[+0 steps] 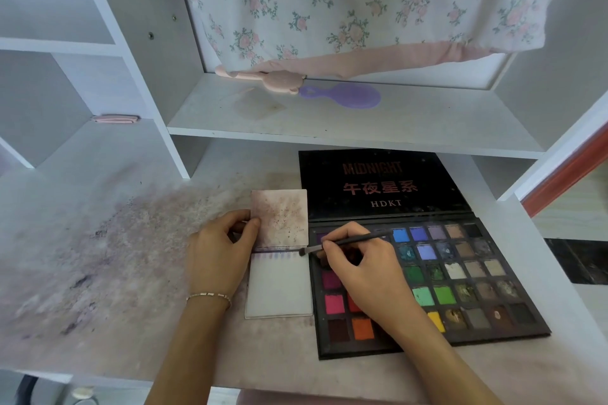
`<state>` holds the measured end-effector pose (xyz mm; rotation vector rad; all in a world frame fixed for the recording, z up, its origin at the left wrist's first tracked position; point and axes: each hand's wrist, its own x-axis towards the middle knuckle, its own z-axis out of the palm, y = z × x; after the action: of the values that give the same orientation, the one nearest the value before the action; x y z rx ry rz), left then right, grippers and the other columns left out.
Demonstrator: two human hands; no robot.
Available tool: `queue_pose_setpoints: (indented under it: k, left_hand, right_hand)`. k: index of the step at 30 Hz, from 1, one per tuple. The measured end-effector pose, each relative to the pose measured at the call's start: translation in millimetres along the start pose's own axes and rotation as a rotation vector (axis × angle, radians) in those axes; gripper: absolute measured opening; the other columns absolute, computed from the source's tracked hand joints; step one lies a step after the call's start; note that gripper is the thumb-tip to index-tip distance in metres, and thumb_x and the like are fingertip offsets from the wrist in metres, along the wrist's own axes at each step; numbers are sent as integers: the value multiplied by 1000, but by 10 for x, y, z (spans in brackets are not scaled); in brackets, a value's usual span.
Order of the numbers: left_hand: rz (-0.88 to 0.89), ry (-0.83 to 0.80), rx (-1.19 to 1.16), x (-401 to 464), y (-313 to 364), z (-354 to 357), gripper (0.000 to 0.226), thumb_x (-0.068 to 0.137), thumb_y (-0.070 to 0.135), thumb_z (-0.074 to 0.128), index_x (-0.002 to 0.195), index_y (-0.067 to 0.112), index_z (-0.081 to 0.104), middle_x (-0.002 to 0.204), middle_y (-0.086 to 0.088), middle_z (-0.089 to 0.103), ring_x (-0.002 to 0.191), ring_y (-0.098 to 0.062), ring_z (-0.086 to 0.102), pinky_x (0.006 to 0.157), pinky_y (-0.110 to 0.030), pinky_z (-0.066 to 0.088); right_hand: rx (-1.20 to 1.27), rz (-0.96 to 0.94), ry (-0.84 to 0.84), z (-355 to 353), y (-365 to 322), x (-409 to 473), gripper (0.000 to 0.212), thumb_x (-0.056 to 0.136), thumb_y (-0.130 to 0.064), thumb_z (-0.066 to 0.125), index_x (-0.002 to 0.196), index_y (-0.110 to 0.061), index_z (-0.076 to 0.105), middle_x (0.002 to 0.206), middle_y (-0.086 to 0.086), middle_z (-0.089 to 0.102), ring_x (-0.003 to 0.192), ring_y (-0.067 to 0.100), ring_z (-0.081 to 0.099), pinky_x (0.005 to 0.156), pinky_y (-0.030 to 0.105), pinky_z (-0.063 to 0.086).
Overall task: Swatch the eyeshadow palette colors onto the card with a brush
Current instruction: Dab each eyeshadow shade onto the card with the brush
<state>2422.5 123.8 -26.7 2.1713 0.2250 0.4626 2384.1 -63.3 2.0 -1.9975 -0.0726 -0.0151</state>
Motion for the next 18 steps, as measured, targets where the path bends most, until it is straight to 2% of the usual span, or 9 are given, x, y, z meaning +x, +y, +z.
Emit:
queue_pose_setpoints:
  k: [5,8,13,18]
  left_hand:
    - [1,-2,1,-9,3,-6,7,79,20,67,85,20,72,64,11,60,62,-6,54,69,-26,44]
    - [0,-6,-3,-1,16,-12,7,79,19,67,84,20,72,63,12,60,63,-9,55,71,-29,46]
    - [0,-9,1,-5,27,-17,7,79,21,67,85,20,71,64,14,59,62,-4,54,72,-30,47]
    - [-13,-15,-2,-9,44,-21,11,80,21,66,89,19,72,68,9,62,66,-11,58,74,-30,48]
  right_hand:
    - [-4,12,-11,5,17,-5,12,86,-20,56,76,-27,57,71,5,68,68,17,63,62,30,52]
    - [-8,0,-5,1,26,-7,11,87,-20,56,77,-26,57,72,5,68,68,15,62,63,28,51]
    - [-1,1,-20,7,20,0,13,86,-19,56,76,-26,57,72,8,67,69,22,63,64,34,52]
    - [-3,-1,-3,5,8,4,12,87,-20,56,76,-27,56,69,5,66,65,15,60,55,23,48]
